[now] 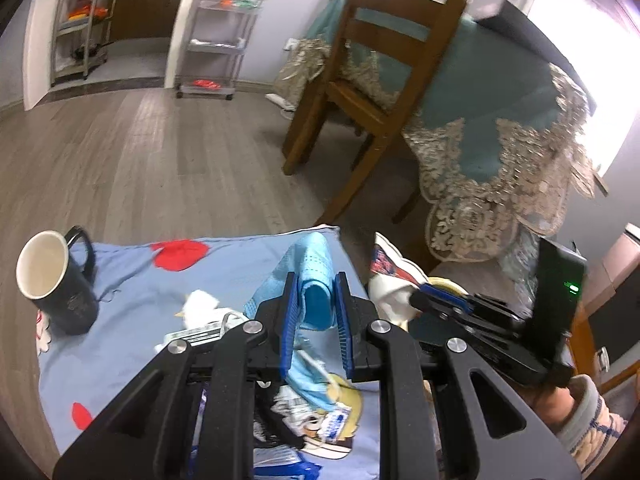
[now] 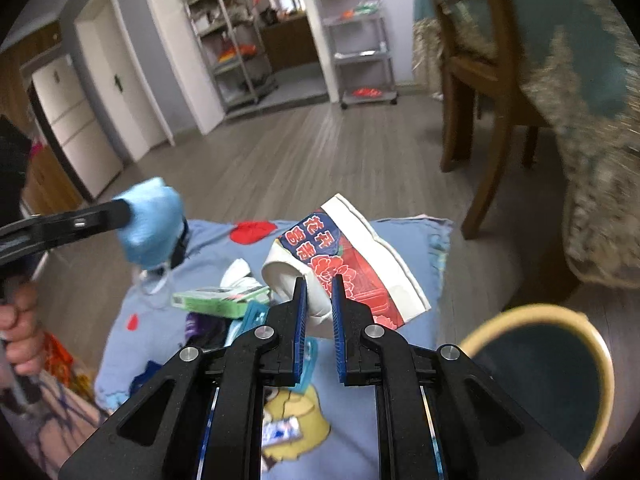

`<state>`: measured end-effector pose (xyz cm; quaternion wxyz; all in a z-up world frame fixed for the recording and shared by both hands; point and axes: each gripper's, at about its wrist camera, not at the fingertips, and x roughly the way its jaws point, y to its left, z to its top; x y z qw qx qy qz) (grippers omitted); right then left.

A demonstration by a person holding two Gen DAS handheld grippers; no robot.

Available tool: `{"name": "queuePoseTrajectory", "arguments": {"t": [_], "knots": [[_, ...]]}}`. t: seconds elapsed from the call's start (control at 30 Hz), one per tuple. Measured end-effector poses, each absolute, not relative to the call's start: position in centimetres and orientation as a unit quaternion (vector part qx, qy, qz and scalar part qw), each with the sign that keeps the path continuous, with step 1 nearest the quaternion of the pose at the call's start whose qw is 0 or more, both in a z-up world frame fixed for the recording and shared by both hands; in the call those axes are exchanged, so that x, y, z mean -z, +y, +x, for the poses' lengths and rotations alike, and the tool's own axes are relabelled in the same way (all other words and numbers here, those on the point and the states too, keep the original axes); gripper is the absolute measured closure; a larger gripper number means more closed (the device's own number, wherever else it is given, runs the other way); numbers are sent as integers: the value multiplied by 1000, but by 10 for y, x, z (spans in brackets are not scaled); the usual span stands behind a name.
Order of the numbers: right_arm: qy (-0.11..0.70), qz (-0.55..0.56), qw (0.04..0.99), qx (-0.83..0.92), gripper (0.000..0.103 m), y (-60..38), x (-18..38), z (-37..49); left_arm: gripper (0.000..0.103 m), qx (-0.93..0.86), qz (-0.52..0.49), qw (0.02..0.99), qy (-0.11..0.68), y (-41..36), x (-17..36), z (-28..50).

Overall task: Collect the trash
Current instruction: 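Carry the mask and paper wrapper over the bin and open both tools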

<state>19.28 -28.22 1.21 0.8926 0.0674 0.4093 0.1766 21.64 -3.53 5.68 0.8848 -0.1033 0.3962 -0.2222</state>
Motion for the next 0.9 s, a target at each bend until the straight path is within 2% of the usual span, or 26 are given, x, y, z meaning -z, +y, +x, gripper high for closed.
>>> {"name": "queuePoseTrajectory", "arguments": {"t": [0.37,0.9], "knots": [[372,119,914,-108,90,-352,-35,113,86,305,-79,865,390,-113,-59,195],[347,191,918,-11,90,-434,-27,64,85,411,-44,786,460,-264,6,181]]}}
